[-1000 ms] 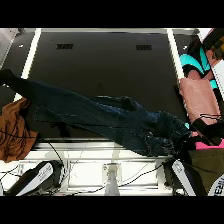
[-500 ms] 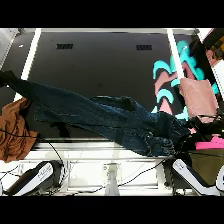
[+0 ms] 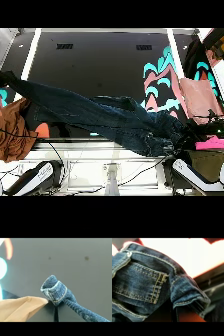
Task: Fold the clothes and pants, and hang the long-sleeved shirts on hangers.
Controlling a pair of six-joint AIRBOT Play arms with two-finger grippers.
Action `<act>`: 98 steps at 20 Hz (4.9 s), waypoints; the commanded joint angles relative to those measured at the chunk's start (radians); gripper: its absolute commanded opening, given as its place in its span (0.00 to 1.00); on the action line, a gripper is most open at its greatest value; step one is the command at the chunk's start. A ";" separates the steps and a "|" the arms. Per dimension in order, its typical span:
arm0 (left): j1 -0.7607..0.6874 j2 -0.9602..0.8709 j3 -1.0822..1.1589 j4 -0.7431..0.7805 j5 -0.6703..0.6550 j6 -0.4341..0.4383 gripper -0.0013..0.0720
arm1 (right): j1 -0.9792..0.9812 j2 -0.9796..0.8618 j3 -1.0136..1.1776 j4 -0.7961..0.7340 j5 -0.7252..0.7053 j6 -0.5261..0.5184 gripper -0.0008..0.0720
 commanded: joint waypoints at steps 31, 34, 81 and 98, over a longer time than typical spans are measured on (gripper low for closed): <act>-0.218 -0.396 0.304 -0.165 0.322 -0.174 0.05 | 0.620 -0.385 0.643 0.522 -1.152 -0.113 0.06; -0.225 -0.453 0.484 -0.166 0.292 -0.177 0.05 | 0.632 -0.412 0.656 0.524 -1.162 -0.112 0.06; -0.798 -0.272 0.187 -0.578 -0.748 0.183 0.96 | 0.630 -0.417 0.656 0.521 -1.288 -0.116 0.06; 0.054 -0.078 -0.212 -0.410 -0.544 0.043 0.97 | 0.621 -0.399 0.656 0.464 -1.223 -0.124 0.06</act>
